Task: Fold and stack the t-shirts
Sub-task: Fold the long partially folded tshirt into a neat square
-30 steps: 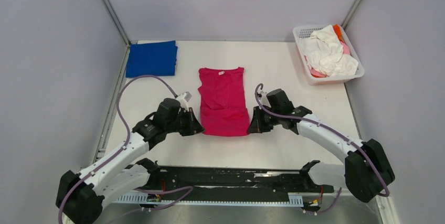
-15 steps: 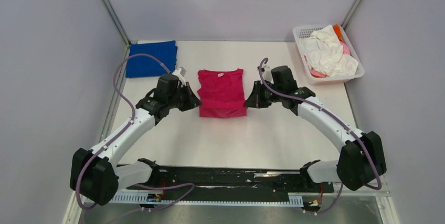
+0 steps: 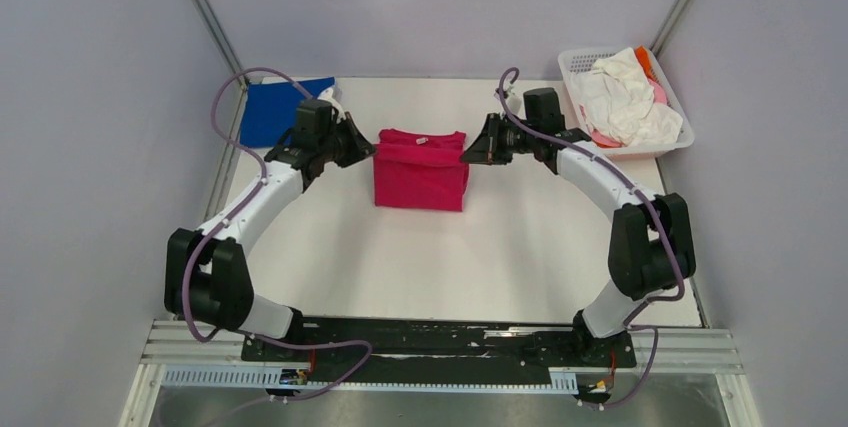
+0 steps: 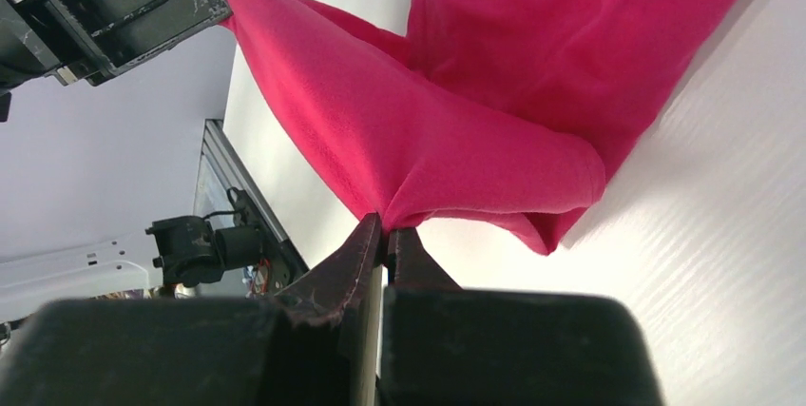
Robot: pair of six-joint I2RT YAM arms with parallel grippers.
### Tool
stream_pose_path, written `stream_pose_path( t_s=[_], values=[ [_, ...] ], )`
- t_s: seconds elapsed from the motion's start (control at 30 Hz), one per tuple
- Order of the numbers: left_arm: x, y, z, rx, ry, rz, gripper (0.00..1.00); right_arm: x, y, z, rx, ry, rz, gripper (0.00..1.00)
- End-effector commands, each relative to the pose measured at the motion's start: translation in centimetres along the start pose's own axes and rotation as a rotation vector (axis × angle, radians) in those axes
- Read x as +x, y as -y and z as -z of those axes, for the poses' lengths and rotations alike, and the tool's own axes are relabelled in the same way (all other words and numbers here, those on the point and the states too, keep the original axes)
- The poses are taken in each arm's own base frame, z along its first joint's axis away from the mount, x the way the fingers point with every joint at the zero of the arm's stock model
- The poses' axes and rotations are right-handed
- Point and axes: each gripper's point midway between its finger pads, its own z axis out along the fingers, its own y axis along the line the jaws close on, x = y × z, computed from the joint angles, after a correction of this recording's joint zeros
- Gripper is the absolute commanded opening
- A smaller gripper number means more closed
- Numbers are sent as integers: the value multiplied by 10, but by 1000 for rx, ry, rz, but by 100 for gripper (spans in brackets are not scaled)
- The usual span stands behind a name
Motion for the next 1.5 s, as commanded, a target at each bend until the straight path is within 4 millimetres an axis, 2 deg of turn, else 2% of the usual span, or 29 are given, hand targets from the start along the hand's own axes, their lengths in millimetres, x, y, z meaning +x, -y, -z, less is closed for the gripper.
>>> stream_pose_path(
  t_s=[0.0,0.17,0.2,0.23,0.27,0.37,0.4,0.53,0.6,0.63,0.67,0.7,0.73,0.77,0.8,0.83,0.87,0.9,0.93,0.97,1.03,1.1,1.17,1.23,1.3,1.33,1.37,1.4,1.47],
  values=[
    [-48,0,-15,-4,113,-32,0,-39,-6,-3,-77,57,26,0],
    [-67,-11,-41,-29,119,-28,0,-63,18,-13,-78,79,-21,0],
    [-65,-20,-52,-48,100,-18,0,-66,23,-16,-79,80,-31,0],
    [-72,-18,-55,-42,107,-18,0,-70,29,-19,-80,80,-40,0],
    [-70,-27,-66,-59,89,-7,0,-72,36,-23,-77,77,-53,0],
    [-82,-34,-82,-76,94,1,0,-80,57,-34,-57,78,-70,0],
    [-79,-44,-92,-98,76,6,0,-83,66,-38,-47,80,-77,0],
    [-78,-57,-118,-127,25,-6,0,-97,99,-58,-14,95,-99,0],
    [-85,-56,-130,-133,-1,-16,0,-100,114,-70,6,98,-115,0],
    [-77,-68,-142,-162,-29,-9,0,-103,122,-75,15,102,-126,0],
    [-83,-67,-146,-163,-26,-13,0,-105,128,-81,26,110,-131,0],
    [-75,-76,-156,-181,-49,-7,0,-108,136,-85,42,122,-139,1],
    [-81,-74,-160,-179,-47,-11,0,-111,143,-88,59,134,-145,3],
    [-74,-82,-169,-193,-69,-7,0,-112,152,-94,75,140,-154,5],
    [-80,-79,-170,-193,-71,-16,6,-115,157,-97,84,147,-165,7],
    [-76,-86,-176,-212,-89,-15,13,-118,159,-99,79,151,-168,13],
    [-83,-83,-175,-222,-84,-21,26,-123,159,-101,68,155,-163,23],
    [-82,-85,-177,-229,-94,-21,47,-127,157,-103,57,158,-160,29],
    [-89,-80,-177,-215,-79,-26,59,-132,153,-103,42,160,-151,38],
    [-96,-73,-176,-193,-60,-32,82,-137,148,-101,33,168,-140,46],
    [-109,-54,-170,-129,-28,-42,98,-145,138,-96,27,184,-120,64],
    [-117,-37,-163,-72,-10,-46,100,-147,126,-87,22,194,-102,98],
    [-119,-19,-153,-13,-9,-49,100,-142,113,-78,13,190,-88,100],
    [-111,-5,-145,39,-20,-54,100,-131,93,-71,-11,170,-62,100],
    [-88,2,-140,85,-65,-51,100,-112,69,-65,-51,138,-39,100],
    [-84,17,-135,135,-67,-65,100,-104,61,-64,-64,127,-31,100],
    [-70,17,-135,153,-101,-54,100,-97,55,-63,-72,121,-25,100],
    [-66,25,-134,177,-99,-63,100,-91,48,-64,-84,112,-17,100],
    [-55,25,-138,184,-122,-52,100,-81,39,-66,-111,90,-13,100]
  ],
)
